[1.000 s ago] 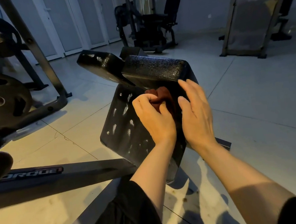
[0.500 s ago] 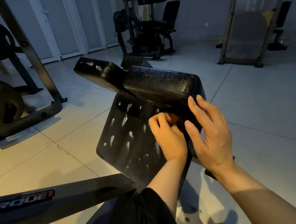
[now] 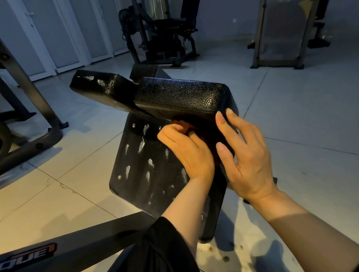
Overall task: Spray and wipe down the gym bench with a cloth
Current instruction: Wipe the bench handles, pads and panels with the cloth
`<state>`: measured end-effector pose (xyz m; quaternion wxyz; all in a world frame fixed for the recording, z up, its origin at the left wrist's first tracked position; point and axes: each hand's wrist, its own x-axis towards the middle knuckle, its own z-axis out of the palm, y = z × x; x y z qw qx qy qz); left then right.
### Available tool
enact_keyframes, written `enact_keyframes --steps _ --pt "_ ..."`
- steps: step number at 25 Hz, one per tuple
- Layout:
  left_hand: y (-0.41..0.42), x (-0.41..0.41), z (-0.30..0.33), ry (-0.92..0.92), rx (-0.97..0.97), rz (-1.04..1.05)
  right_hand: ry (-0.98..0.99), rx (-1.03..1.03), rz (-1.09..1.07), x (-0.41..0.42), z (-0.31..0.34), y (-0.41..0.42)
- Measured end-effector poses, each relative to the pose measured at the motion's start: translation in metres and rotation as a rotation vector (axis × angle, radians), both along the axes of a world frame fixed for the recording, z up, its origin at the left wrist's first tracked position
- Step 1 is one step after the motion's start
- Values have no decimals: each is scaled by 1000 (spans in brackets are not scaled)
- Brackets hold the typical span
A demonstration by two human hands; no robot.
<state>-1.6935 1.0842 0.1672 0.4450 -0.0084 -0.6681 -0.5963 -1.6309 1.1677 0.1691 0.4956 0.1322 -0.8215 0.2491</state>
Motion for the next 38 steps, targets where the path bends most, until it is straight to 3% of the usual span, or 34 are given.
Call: enact_keyframes --steps 2,4,7,9,11,16,19,21,26,30,34,36,38 --pt "0 0 1 3 -83 -29 -2 -1 -6 0 0 -1" --pt "-5 1 0 -129 -187 -161 -12 2 -16 2 0 -3" --pt "-18 7 7 -227 52 -50 14 92 -96 7 9 -4" --pt "-24 12 22 -145 162 92 71 134 -183 7 25 -7" --pt "-26 12 30 -62 135 96 66 184 -200 5 34 -17" --pt "-23 18 9 -199 31 -215 -56 211 -141 4 25 -31" --pt "-29 12 18 -212 235 22 -42 188 -137 1 23 -30" --pt "-31 6 32 -126 267 89 -45 138 -117 -2 22 -35" --pt "-36 6 16 -228 116 -65 -43 110 -90 -6 18 -36" --pt "-46 -5 32 -95 245 113 -48 101 -86 -5 16 -37" --pt "-41 -5 12 -290 48 -133 -48 69 -75 -6 16 -40" --pt "-37 -3 9 -336 154 -73 -47 55 -69 -7 15 -41" --pt "-34 -2 24 -216 275 68 -48 48 -72 -7 14 -41"
